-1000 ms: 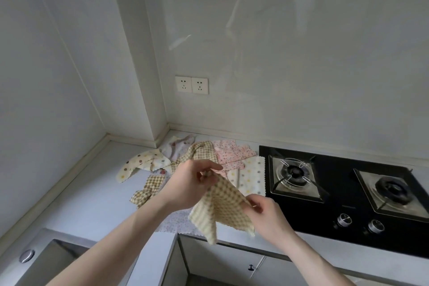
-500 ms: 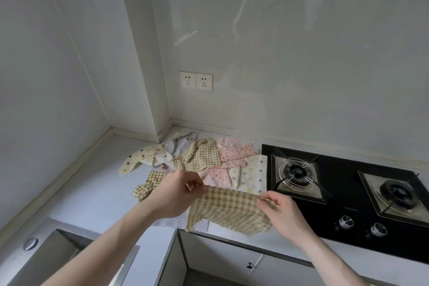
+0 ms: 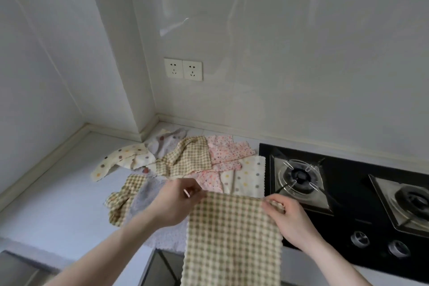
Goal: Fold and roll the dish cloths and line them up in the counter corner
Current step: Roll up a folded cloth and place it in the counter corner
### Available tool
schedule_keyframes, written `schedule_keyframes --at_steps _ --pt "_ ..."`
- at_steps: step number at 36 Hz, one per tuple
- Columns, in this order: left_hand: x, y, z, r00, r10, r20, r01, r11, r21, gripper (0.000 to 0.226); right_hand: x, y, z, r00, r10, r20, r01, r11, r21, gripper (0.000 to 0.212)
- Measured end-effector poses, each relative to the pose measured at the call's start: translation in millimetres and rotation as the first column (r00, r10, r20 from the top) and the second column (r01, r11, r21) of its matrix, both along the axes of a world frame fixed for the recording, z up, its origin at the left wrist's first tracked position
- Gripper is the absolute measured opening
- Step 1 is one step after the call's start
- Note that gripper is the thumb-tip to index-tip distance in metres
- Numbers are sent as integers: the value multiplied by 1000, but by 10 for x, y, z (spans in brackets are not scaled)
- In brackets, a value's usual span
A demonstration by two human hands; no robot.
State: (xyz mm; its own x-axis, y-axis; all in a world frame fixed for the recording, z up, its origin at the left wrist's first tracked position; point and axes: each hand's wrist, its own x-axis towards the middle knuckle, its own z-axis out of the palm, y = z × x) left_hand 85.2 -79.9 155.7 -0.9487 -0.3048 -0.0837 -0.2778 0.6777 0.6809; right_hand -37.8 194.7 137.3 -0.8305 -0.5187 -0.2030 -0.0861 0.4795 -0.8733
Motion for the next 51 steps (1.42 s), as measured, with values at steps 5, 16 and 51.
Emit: schedule_keyframes --at_steps 5,16,51 --pt "-483 -60 -987 998 49 -30 -50 999 -17 19 -368 -146 -830 994 -29 -101 31 999 24 14" --pt "-662 -52 -2585 952 69 -297 -156 947 -282 22 -631 -220 -2152 916 -78 -393 75 997 -22 8" --pt "-203 746 -1364 896 217 -389 -286 949 -131 13 -362 422 -1447 825 -245 -509 182 968 -170 14"
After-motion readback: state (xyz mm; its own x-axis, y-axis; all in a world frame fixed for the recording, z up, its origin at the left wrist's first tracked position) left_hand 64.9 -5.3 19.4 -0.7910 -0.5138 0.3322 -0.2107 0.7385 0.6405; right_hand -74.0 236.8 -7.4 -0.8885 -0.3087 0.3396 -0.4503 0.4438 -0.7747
